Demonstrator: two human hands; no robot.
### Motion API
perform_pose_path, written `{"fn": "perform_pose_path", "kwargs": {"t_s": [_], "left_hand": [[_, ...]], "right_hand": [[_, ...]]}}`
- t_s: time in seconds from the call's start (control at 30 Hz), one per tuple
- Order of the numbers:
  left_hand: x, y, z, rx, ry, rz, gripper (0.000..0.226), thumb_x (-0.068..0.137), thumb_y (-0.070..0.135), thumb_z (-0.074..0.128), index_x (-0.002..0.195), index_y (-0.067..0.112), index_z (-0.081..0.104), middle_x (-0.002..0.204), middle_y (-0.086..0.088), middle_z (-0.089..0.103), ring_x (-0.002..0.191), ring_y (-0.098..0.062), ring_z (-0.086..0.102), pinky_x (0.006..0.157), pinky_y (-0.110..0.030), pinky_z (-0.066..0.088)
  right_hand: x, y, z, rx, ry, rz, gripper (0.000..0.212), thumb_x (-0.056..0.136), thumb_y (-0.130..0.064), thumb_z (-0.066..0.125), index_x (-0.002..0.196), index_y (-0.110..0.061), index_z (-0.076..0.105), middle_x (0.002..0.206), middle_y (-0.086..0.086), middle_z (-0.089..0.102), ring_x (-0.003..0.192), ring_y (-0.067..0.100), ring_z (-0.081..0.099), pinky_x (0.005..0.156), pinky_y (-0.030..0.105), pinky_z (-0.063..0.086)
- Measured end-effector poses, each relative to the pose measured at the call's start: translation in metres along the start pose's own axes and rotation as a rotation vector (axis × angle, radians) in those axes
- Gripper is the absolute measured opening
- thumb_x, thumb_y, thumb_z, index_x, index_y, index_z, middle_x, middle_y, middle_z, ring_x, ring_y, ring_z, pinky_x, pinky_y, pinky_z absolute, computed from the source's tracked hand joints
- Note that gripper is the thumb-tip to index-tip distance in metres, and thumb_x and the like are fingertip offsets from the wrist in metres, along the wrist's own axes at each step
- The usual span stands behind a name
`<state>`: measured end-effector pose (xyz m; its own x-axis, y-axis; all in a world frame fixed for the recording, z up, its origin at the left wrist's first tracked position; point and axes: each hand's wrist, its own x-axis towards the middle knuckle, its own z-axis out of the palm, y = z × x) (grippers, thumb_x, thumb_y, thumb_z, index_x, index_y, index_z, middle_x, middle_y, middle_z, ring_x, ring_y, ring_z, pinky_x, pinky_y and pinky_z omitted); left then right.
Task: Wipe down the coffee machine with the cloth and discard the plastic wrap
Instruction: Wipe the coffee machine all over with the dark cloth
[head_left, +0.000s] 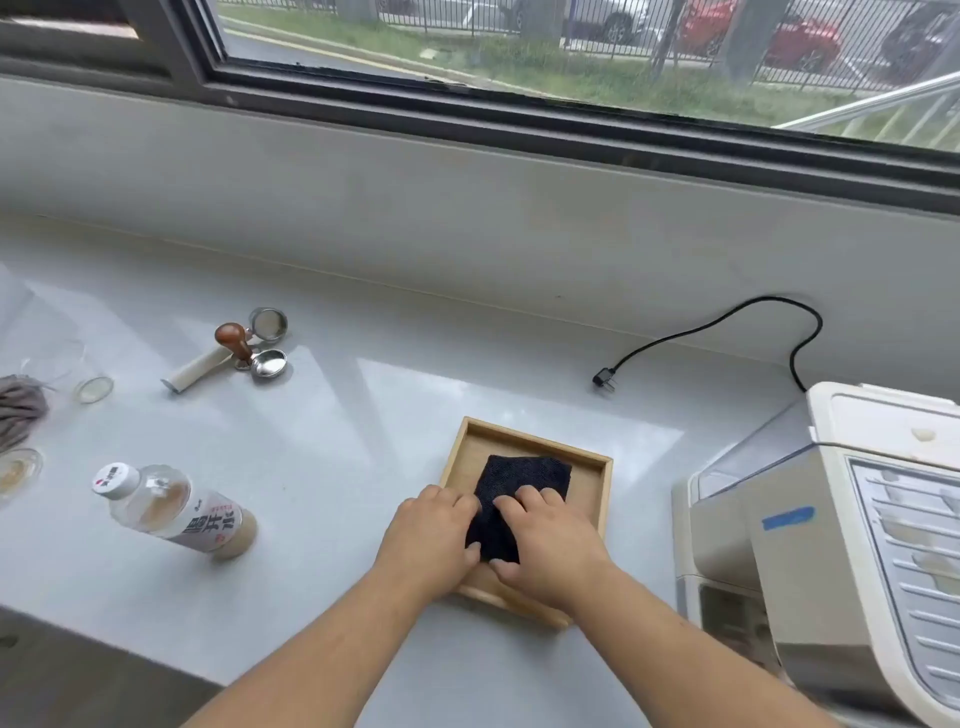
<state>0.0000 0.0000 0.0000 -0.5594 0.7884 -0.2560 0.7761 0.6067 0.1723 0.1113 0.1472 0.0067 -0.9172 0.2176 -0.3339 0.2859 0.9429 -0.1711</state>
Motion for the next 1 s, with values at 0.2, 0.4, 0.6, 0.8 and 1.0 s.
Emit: {"fn": "perform_pose_path", "kwargs": {"t_s": [0.2, 0.4, 0.6, 0.8, 1.0], "left_hand": [[0.002, 0.004, 0.001, 0.059, -0.027, 0.017, 0.042, 0.092, 0.048, 0.060, 0.128, 0.028, 0.056, 0.130, 0.007, 0.062, 0.117, -0.022, 0.054, 0.094, -0.039, 0.049], [0.003, 0.003, 0.003, 0.069, -0.005, 0.007, 0.044, 0.090, 0.050, 0.061, 0.128, 0.027, 0.056, 0.130, 0.005, 0.060, 0.117, -0.022, 0.054, 0.094, -0.039, 0.048], [0.006, 0.004, 0.007, 0.066, 0.029, -0.009, 0.045, 0.091, 0.059, 0.058, 0.123, 0.027, 0.058, 0.125, 0.005, 0.061, 0.115, -0.022, 0.054, 0.092, -0.038, 0.047], [0.011, 0.008, -0.003, 0.035, 0.040, -0.022, 0.040, 0.093, 0.059, 0.050, 0.112, 0.025, 0.061, 0.113, 0.003, 0.067, 0.106, -0.023, 0.058, 0.086, -0.038, 0.047], [0.014, 0.015, -0.023, -0.070, 0.100, -0.042, 0.017, 0.089, 0.042, 0.056, 0.098, 0.028, 0.051, 0.100, 0.006, 0.068, 0.092, -0.022, 0.061, 0.070, -0.034, 0.042]], "right_hand": [[0.004, -0.002, 0.010, -0.053, 0.006, 0.007, 0.065, 0.087, -0.044, 0.067, 0.143, -0.027, 0.040, 0.135, 0.003, 0.050, 0.118, 0.030, 0.050, 0.091, 0.045, 0.046], [0.007, -0.005, 0.004, -0.024, 0.059, 0.002, 0.036, 0.095, -0.033, 0.055, 0.129, -0.024, 0.049, 0.123, 0.004, 0.054, 0.107, 0.031, 0.053, 0.078, 0.043, 0.046], [0.012, -0.005, -0.004, 0.019, 0.050, 0.030, 0.018, 0.099, -0.020, 0.044, 0.113, -0.020, 0.056, 0.112, 0.005, 0.055, 0.099, 0.030, 0.054, 0.066, 0.038, 0.036], [0.005, -0.003, -0.018, 0.120, 0.100, 0.006, 0.017, 0.104, -0.026, 0.037, 0.110, -0.019, 0.051, 0.104, 0.003, 0.061, 0.083, 0.029, 0.056, 0.061, 0.040, 0.041], [-0.009, -0.004, -0.057, 0.230, 0.165, -0.016, 0.016, 0.105, -0.029, 0.036, 0.106, -0.018, 0.049, 0.104, 0.002, 0.062, 0.083, 0.028, 0.056, 0.065, 0.044, 0.046]]}}
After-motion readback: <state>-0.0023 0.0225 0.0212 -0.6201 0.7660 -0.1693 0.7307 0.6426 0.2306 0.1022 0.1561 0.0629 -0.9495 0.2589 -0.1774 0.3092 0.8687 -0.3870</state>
